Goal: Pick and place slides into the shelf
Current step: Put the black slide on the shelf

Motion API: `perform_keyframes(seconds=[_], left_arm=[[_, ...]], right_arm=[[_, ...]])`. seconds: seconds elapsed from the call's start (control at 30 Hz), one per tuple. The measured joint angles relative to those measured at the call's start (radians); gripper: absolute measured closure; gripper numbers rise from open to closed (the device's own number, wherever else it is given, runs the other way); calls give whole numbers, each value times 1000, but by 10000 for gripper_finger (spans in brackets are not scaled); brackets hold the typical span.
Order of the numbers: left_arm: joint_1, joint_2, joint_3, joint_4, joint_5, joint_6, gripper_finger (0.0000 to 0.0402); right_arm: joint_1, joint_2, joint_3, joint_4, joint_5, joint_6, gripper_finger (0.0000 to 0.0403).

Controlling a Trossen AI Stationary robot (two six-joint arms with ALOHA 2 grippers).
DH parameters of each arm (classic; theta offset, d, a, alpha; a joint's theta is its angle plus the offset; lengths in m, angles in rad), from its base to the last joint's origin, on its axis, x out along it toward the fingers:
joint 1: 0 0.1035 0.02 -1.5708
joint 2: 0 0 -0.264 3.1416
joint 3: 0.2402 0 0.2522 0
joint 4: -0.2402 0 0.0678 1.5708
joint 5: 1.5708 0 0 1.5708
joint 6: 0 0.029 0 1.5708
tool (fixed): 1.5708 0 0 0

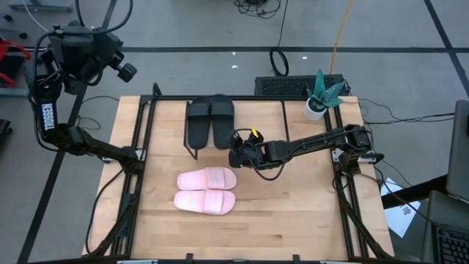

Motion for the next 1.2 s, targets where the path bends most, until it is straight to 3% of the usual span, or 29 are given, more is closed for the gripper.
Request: perform_keyframes(seconds=[0.13,0.4,1.2], left_arm=[[0,0,0,0,0,0,314],[0,0,0,0,0,0,314],[0,0,0,0,0,-1,314]], right_arm=[[-1,0,0,-16,-45,7,381],[-1,0,0,-15,-45,33,337],[-6,2,0,38,-25,-51,324]])
